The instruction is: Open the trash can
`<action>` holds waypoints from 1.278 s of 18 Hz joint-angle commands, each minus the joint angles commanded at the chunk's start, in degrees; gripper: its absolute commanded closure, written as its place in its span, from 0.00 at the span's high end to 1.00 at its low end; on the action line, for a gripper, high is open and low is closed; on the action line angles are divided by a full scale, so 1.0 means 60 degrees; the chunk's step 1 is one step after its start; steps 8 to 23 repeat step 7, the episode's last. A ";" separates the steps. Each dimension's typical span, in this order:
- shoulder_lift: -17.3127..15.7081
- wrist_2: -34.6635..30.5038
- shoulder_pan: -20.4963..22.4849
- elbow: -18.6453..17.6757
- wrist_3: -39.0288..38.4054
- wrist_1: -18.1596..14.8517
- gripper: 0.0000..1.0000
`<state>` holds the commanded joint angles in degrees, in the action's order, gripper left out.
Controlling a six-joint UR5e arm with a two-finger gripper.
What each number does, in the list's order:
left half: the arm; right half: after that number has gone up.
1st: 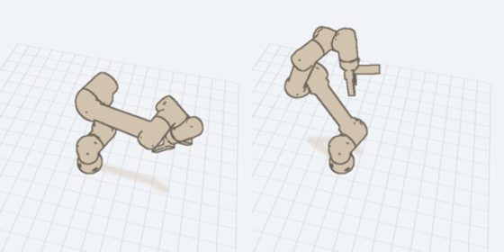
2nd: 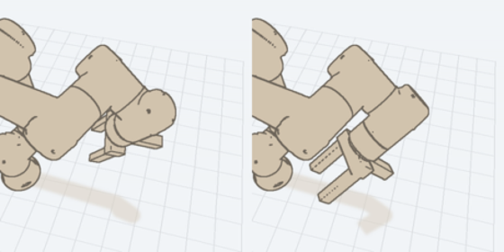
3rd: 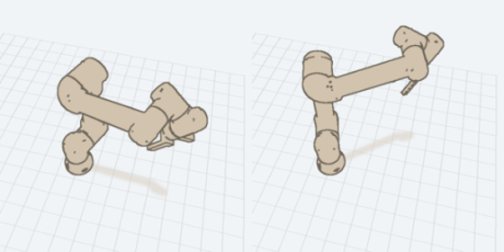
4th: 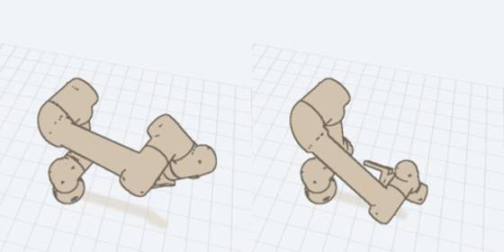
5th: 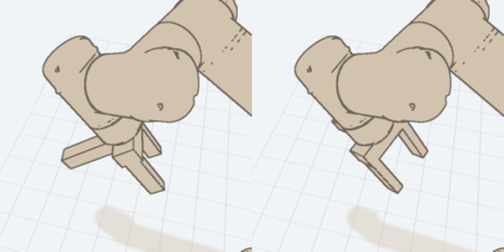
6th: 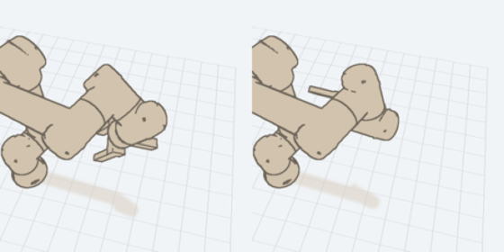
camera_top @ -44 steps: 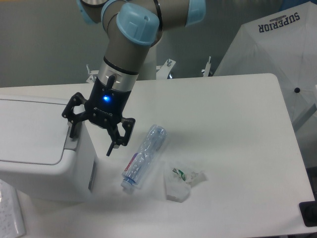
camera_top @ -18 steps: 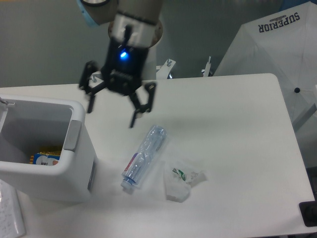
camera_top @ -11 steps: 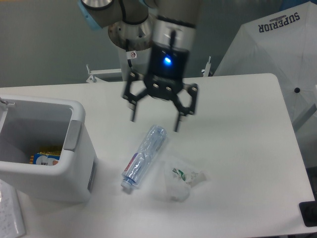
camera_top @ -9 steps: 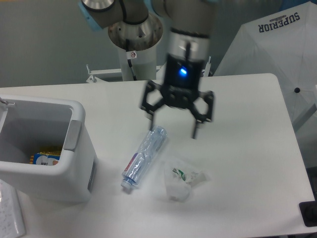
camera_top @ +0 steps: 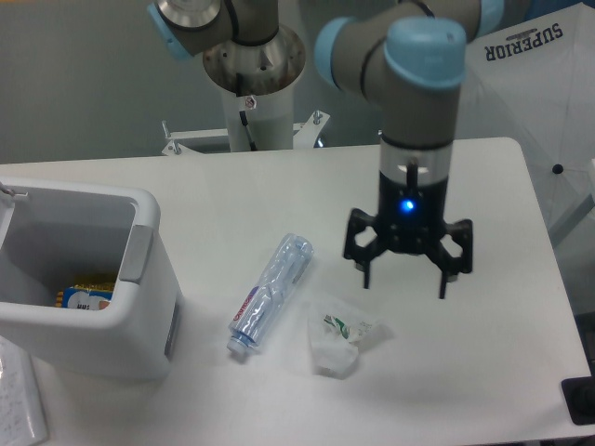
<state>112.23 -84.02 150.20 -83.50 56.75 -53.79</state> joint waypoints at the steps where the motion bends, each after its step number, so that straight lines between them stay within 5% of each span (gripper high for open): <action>1: 0.0147 -0.0044 0.0175 0.0044 0.0469 -0.0073 1.00; 7: 0.0778 -0.0894 0.0514 0.0746 0.2612 -0.1171 1.00; 23: 0.0778 -0.0894 0.0514 0.0746 0.2612 -0.1171 1.00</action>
